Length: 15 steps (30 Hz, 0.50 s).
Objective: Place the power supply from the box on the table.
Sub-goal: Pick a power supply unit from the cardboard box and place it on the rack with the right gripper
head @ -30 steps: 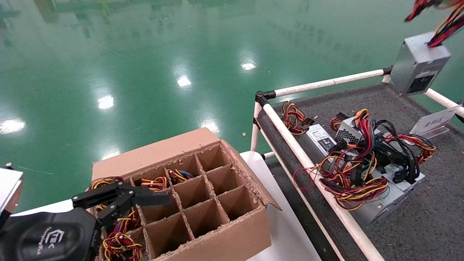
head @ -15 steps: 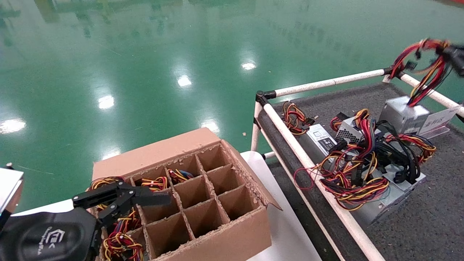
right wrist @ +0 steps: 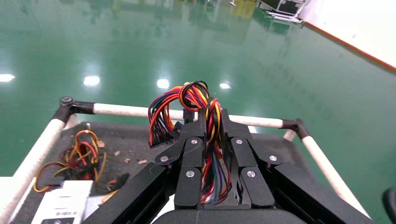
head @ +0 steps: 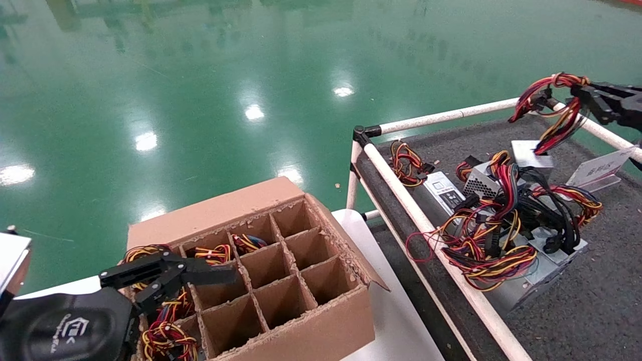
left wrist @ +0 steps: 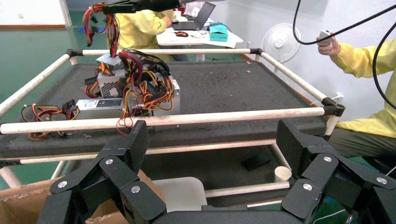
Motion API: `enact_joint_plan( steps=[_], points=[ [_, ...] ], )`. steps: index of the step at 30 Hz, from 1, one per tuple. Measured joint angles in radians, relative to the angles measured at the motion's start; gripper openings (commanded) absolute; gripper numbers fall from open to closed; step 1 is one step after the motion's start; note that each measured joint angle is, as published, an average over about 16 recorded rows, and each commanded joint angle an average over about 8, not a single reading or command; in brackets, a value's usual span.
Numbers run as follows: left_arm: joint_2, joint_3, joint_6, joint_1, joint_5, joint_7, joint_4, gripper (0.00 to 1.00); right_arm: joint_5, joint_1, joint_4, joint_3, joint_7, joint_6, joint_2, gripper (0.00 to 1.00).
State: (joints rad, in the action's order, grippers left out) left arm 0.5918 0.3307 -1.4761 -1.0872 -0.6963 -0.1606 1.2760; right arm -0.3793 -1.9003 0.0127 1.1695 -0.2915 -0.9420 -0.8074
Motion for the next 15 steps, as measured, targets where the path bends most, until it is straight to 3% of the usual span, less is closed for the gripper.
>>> enact_joint_plan(
  steps=[11,13,15],
  points=[
    [0.000,0.000,0.000,0.000,0.000,0.000,0.000,1.00,0.017,0.057,0.003,-0.013,0.045,0.018,-0.012,0.00],
    [0.000,0.000,0.000,0.000,0.000,0.000,0.000,1.00,0.017,0.065,0.003,-0.013,0.049,0.021,-0.010,0.11],
    [0.000,0.000,0.000,0.000,0.000,0.000,0.000,1.00,0.017,0.071,0.002,-0.012,0.052,0.023,-0.008,0.36]
  ],
)
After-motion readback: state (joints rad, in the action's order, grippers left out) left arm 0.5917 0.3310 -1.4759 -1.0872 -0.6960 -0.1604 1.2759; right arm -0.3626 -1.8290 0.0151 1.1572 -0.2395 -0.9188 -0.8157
